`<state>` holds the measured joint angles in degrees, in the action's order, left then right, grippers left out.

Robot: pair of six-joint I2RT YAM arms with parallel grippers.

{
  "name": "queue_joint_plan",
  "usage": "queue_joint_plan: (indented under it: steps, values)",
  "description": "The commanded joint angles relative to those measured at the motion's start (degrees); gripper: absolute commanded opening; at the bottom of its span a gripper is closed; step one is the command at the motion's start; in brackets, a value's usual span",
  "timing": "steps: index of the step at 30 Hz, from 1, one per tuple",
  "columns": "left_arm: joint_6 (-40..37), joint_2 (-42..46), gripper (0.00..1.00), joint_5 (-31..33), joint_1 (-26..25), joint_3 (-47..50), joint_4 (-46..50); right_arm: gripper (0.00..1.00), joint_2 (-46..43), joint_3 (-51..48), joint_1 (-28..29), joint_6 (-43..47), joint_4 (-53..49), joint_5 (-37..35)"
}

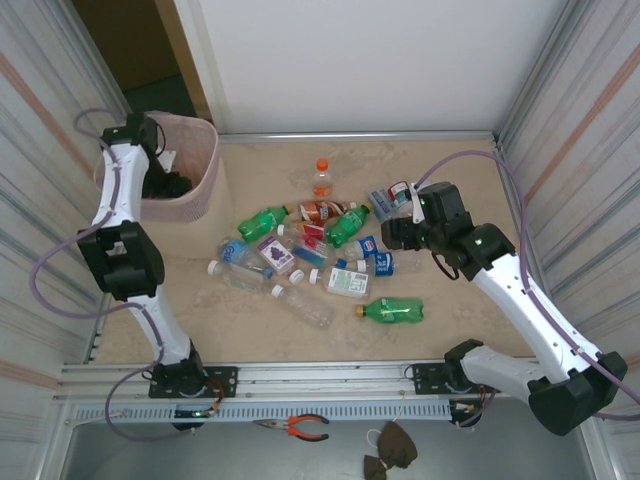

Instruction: Put the plastic bottles in the bin

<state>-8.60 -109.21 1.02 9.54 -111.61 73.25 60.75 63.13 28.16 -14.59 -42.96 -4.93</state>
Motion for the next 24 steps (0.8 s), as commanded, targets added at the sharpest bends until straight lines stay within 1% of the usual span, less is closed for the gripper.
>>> queue_joint_plan:
  steps: [1,9,14,19,22,24]
  values:
    - [1.19,4.08,0.75,-3.22,-0.05,-3.36,0.58,0.8,-1.75,0.67,0.36,-0.69,-2.03,-0.22]
    - [2.14,9.06,0.74,-8.48,-0.05,-6.76,-0.14,0.8,-2.21,1.72,0.4,-0.88,-4.77,0.09]
    - [2.46,12.69,0.74,-10.88,-0.07,-6.95,-0.91,0.8,-2.18,2.51,0.52,-1.78,-7.33,1.11]
    - [3.5,18.81,0.74,-16.0,-0.05,-2.91,-4.53,0.8,-2.14,3.09,0.71,-5.62,-11.29,2.99]
    - [4.56,23.33,0.74,-19.98,-0.05,1.7,-7.95,0.8,-2.13,3.16,1.02,-10.74,-15.0,3.36]
    - [5.74,26.64,0.75,-22.27,-0.11,5.48,-10.66,0.82,-2.19,2.9,1.13,-15.88,-17.49,3.43]
